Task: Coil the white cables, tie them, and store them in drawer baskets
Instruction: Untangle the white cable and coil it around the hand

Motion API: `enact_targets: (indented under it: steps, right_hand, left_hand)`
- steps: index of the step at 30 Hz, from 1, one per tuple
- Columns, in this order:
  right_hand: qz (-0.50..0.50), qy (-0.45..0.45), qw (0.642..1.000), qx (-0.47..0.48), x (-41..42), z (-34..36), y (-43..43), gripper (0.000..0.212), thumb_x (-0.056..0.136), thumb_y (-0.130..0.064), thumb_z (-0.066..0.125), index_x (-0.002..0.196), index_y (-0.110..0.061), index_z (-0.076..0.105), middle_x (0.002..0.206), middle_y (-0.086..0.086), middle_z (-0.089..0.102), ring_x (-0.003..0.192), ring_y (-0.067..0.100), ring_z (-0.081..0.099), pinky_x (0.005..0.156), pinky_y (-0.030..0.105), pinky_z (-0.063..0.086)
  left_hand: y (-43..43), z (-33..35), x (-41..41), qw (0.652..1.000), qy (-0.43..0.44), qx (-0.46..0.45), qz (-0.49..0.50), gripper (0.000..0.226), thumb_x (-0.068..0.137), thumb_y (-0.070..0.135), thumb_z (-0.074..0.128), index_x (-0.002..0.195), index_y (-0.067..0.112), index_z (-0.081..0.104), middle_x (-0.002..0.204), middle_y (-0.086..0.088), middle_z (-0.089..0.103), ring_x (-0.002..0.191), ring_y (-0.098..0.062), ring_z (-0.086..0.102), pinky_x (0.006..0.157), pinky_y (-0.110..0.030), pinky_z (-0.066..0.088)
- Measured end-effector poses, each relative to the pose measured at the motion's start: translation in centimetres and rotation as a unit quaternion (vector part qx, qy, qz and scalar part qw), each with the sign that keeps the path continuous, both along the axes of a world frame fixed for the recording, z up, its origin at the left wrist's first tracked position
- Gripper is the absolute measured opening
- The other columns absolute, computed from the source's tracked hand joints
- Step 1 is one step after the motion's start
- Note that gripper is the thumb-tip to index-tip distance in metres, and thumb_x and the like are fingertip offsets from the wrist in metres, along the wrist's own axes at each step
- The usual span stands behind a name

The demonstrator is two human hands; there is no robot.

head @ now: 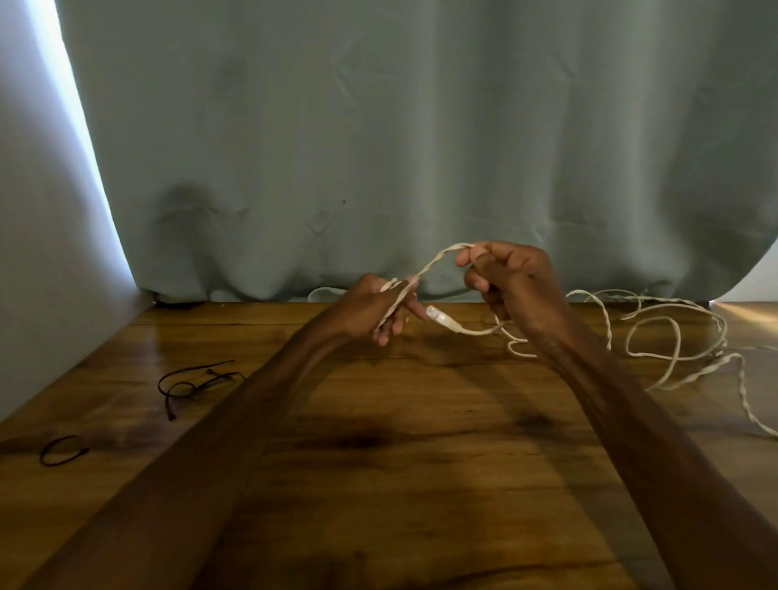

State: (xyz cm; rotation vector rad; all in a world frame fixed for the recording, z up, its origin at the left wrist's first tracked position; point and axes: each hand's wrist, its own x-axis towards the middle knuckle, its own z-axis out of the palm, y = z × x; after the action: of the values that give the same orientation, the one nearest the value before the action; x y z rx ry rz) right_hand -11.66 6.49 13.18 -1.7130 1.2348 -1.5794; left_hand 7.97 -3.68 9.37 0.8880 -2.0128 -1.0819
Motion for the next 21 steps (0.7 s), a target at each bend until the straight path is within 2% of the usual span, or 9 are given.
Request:
enact_targets:
  steps: [2,3,5,7,10,15,17,19,21]
  right_hand:
    - [-0.052,0.045,0.996,-0.062,-0.6,-0.5,-0.5,0.029,0.108,-0.019,0.048,0.096,-0.016,0.073,0.062,-0.006,0.057,0.051,0.002,0.047,0.051,0.015,0.038]
    - [-0.079,0.07,0.99,-0.09,-0.9,-0.8,-0.8,0.028,0.108,-0.02,0.049,0.096,-0.017,0.074,0.063,-0.007,0.06,0.055,0.003,0.052,0.055,0.017,0.041]
    - [-0.137,0.102,0.978,-0.122,-1.8,-1.4,-1.6,0.026,0.107,-0.021,0.05,0.098,-0.018,0.074,0.067,-0.009,0.062,0.062,0.003,0.057,0.062,0.021,0.045]
    - [-0.181,0.117,0.969,-0.124,-2.8,-2.0,-2.2,0.025,0.106,-0.021,0.051,0.097,-0.019,0.074,0.07,-0.01,0.064,0.065,0.001,0.06,0.064,0.025,0.047]
    - [-0.193,0.149,0.964,-0.11,-3.8,-2.9,-2.9,0.029,0.108,-0.028,0.05,0.093,-0.019,0.074,0.074,-0.007,0.067,0.068,0.011,0.064,0.066,0.033,0.049]
    - [-0.147,0.218,0.965,-0.014,-2.1,-4.7,-3.4,0.036,0.109,-0.022,0.045,0.082,-0.019,0.069,0.067,-0.004,0.064,0.054,0.001,0.056,0.06,0.027,0.038]
    - [-0.119,0.254,0.96,0.006,-0.5,-5.9,-3.4,0.032,0.108,-0.014,0.043,0.089,-0.015,0.069,0.07,-0.009,0.063,0.06,0.002,0.059,0.062,0.023,0.038]
    - [-0.064,0.279,0.957,0.043,1.6,-7.0,-3.2,0.032,0.11,-0.019,0.041,0.091,-0.023,0.067,0.077,-0.015,0.063,0.067,-0.003,0.062,0.065,0.019,0.042]
    - [-0.023,0.32,0.945,0.067,3.5,-7.7,-3.0,0.029,0.11,-0.026,0.04,0.097,-0.028,0.065,0.092,-0.011,0.068,0.08,0.0,0.062,0.073,0.026,0.047]
  left_hand:
    - [1.1,0.3,-1.2,0.994,-0.009,0.081,-0.075,0.087,0.108,0.055,0.018,0.076,-0.002,0.075,0.043,0.002,0.055,0.028,-0.007,0.041,0.035,-0.014,0.035]
    - [1.4,0.4,-1.7,0.982,-0.015,0.127,-0.138,0.099,0.106,0.06,0.009,0.084,-0.014,0.071,0.04,0.0,0.05,0.026,-0.006,0.036,0.033,-0.013,0.033]
    - [1.8,0.7,-2.3,0.95,-0.02,0.186,-0.248,0.107,0.101,0.068,0.002,0.096,-0.017,0.067,0.039,0.001,0.036,0.026,-0.005,0.028,0.031,-0.015,0.025]
    - [2.1,1.4,-2.4,0.931,-0.011,0.208,-0.3,0.097,0.1,0.07,0.008,0.093,-0.005,0.069,0.04,0.007,0.029,0.028,-0.002,0.023,0.032,-0.018,0.015]
    - [2.9,2.9,-2.4,0.931,0.043,0.186,-0.31,0.067,0.108,0.052,0.025,0.089,0.005,0.07,0.043,0.011,0.027,0.03,0.001,0.023,0.034,-0.016,0.018]
    - [2.6,3.9,-1.6,0.932,0.141,0.175,-0.284,0.039,0.11,0.026,0.04,0.096,0.004,0.069,0.051,0.011,0.031,0.035,0.001,0.027,0.037,-0.013,0.026]
    - [2.4,4.1,-1.6,0.923,0.188,0.186,-0.28,0.033,0.109,0.019,0.041,0.107,0.001,0.069,0.056,0.01,0.037,0.038,0.001,0.031,0.04,-0.013,0.029]
    - [2.2,4.1,-1.8,0.922,0.228,0.187,-0.25,0.031,0.107,0.012,0.041,0.12,-0.004,0.065,0.064,0.009,0.045,0.043,0.0,0.035,0.045,-0.014,0.031]
    - [2.1,4.0,-1.9,0.939,0.244,0.155,-0.184,0.029,0.103,0.005,0.045,0.121,-0.007,0.064,0.071,0.006,0.054,0.046,-0.001,0.037,0.047,-0.016,0.031]
